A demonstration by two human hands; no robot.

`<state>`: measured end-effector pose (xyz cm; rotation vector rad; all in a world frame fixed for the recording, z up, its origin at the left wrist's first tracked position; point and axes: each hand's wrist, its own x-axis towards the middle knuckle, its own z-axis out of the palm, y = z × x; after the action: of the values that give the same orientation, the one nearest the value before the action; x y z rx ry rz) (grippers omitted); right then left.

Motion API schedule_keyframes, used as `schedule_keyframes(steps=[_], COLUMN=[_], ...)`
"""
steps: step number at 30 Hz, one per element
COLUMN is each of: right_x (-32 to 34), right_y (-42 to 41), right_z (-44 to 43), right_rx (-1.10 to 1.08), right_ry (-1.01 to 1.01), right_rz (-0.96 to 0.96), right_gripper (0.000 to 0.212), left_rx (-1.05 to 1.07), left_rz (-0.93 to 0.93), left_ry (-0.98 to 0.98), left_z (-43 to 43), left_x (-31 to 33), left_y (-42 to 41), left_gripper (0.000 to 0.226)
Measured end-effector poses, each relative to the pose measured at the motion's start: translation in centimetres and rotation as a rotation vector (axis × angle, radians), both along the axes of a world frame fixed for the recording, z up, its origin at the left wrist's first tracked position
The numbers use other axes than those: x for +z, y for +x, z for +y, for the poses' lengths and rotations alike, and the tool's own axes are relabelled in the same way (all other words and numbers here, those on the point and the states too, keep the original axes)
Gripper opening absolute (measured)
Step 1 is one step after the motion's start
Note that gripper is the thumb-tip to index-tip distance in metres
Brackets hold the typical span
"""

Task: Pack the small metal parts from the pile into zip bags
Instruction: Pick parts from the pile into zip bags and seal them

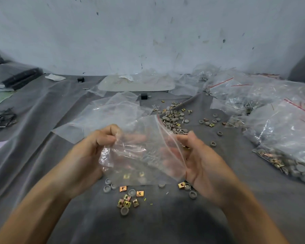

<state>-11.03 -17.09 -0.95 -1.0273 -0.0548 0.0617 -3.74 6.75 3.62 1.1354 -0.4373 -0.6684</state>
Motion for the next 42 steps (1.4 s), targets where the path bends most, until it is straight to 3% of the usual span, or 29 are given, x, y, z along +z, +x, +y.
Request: schedule_keyframes(steps=[3, 6, 10, 14, 17, 19, 21, 23, 25, 27, 29, 31, 33, 37, 40, 42], right_x=[-0.2, 0.4, 0.9, 1.1, 0.7, 0.4, 0.4, 0.6, 1.3, 1.6, 1.9, 2.2, 2.4, 3.1, 2.9, 2.7], right_y=[-0.3, -0.6, -0.9, -1.3, -1.7, -1.6, -1.3, -1.3, -1.4, -1.7, -1.9, -2.1, -2.4, -3.1, -3.1, -3.0], right_z=[0.3, 0.2, 0.3, -0.5, -0.9, -0.7, -0.7, -0.9, -0.9, -0.4, 0.5, 0.8, 0.6, -0.1, -0.4, -0.8], right_rx=[0.028, 0.091, 0.115, 0.135, 0.123, 0.029, -0.054, -0.084, -0.07, -0.023, 0.06, 0.149, 0.242, 0.343, 0.236, 0.135], right_ry=[-0.029, 0.013, -0.162, -0.104, -0.313, -0.345, -0.32, -0.329, -0.421, -0.507, -0.589, -0.669, -0.702, -0.534, -0.542, -0.679], right_rz=[-0.029, -0.014, 0.024, -0.036, -0.194, -0.252, -0.239, -0.235, -0.255, -0.273, -0.302, -0.32, -0.28, -0.212, -0.215, -0.229], right_gripper=[0.029, 0.049, 0.073, 0.04, 0.037, 0.028, 0.037, 0.043, 0.051, 0.049, 0.027, 0.014, 0.016, 0.013, 0.039, 0.041], left_rx=[0.118, 0.153, 0.235, 0.051, -0.076, -0.128, -0.219, -0.219, -0.021, 0.087, -0.004, -0.117, -0.186, -0.214, -0.195, -0.147], left_rz=[-0.04, -0.095, -0.142, -0.079, -0.007, 0.005, 0.001, -0.122, -0.353, -0.424, -0.454, -0.538, -0.593, -0.476, -0.401, -0.315], left_ry=[0.148, 0.239, 0.37, 0.483, 0.502, 0.529, 0.523, 0.561, 0.662, 0.522, 0.331, 0.323, 0.347, 0.3, 0.242, 0.188], left_z=[0.4, 0.6, 0.7, 2.0, 2.2, 2.2, 1.9, 1.3, 0.6, -0.5, -1.4, -1.9, -1.6, -0.4, -0.4, -0.5], left_x=[-0.9, -1.7, -3.2, -4.1, -4.5, -4.4, -3.8, -3.4, -3.5, -3.1, -3.2, -3.4, -3.4, -2.5, -2.2, -2.1], left_y=[0.2, 0.6, 1.6, 1.9, 1.6, 1.3, 0.6, -0.2, -0.8, -1.6, -2.1, -2.6, -2.8, -2.7, -2.8, -3.0], left_gripper=[0.005, 0.015, 0.012, 0.042, 0.054, 0.059, 0.055, 0.036, 0.031, 0.052, 0.095, 0.11, 0.102, 0.057, 0.038, 0.037])
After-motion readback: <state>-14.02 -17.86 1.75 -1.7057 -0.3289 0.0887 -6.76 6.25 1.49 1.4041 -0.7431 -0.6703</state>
